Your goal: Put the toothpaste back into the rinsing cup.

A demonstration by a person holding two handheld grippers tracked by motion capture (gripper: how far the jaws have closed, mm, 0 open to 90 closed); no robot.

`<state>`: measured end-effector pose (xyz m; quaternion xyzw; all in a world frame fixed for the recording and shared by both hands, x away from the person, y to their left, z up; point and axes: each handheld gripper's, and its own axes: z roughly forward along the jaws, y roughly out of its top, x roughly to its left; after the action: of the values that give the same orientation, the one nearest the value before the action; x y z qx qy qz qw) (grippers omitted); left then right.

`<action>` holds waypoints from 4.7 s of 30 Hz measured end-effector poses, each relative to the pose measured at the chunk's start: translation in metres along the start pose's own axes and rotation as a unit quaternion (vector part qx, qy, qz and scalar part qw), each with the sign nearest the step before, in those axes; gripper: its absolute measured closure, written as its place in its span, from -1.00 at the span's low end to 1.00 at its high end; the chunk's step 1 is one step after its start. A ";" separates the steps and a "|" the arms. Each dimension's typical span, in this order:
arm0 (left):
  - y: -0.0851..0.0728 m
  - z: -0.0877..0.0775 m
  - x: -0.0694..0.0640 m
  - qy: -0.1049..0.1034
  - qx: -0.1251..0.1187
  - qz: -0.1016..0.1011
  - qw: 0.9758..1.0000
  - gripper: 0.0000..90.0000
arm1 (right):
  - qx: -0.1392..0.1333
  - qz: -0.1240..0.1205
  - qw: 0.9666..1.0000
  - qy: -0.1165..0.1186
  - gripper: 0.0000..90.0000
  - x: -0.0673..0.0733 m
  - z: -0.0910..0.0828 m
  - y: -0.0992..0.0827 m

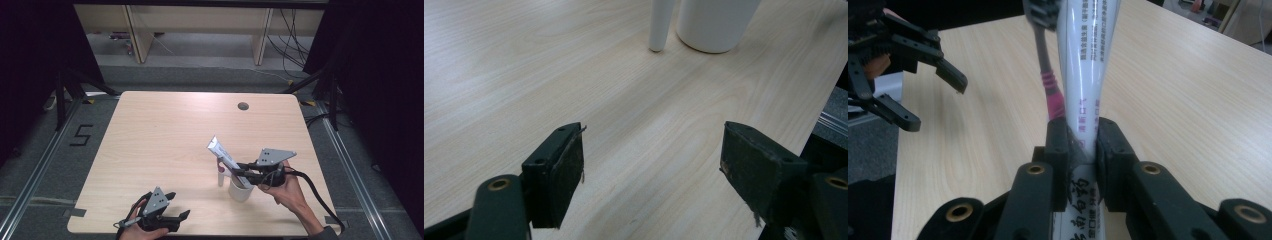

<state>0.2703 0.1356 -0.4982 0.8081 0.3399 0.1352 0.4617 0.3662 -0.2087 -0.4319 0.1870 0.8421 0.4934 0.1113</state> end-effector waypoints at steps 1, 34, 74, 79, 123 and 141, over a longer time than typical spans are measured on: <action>0.000 0.000 0.000 0.000 0.000 0.000 1.000 -0.45 | 0.000 0.000 1.000 0.000 0.73 0.000 0.000 0.000; 0.001 -0.001 0.000 0.001 0.004 0.008 1.000 -0.44 | 0.072 0.018 0.997 0.002 0.72 0.003 0.007 -0.018; 0.001 -0.003 0.002 0.007 -0.003 0.005 1.000 -0.47 | 0.005 0.112 0.993 -0.025 -0.30 -0.003 -0.032 -0.003; 0.001 -0.003 0.003 0.008 0.001 0.009 1.000 -0.47 | -0.001 0.113 0.993 -0.044 -0.40 -0.007 -0.042 -0.006; 0.001 -0.004 0.007 0.020 -0.006 0.003 1.000 -0.50 | 0.019 0.194 0.972 -0.134 -0.60 -0.021 -0.094 -0.076; -0.002 -0.007 0.006 0.026 -0.006 -0.001 1.000 -0.50 | 0.041 0.200 0.967 -0.155 -0.62 -0.007 -0.105 -0.096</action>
<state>0.2701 0.1443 -0.4968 0.8016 0.3513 0.1574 0.4574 0.3132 -0.3372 -0.4643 0.4302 0.7794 0.4361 0.1317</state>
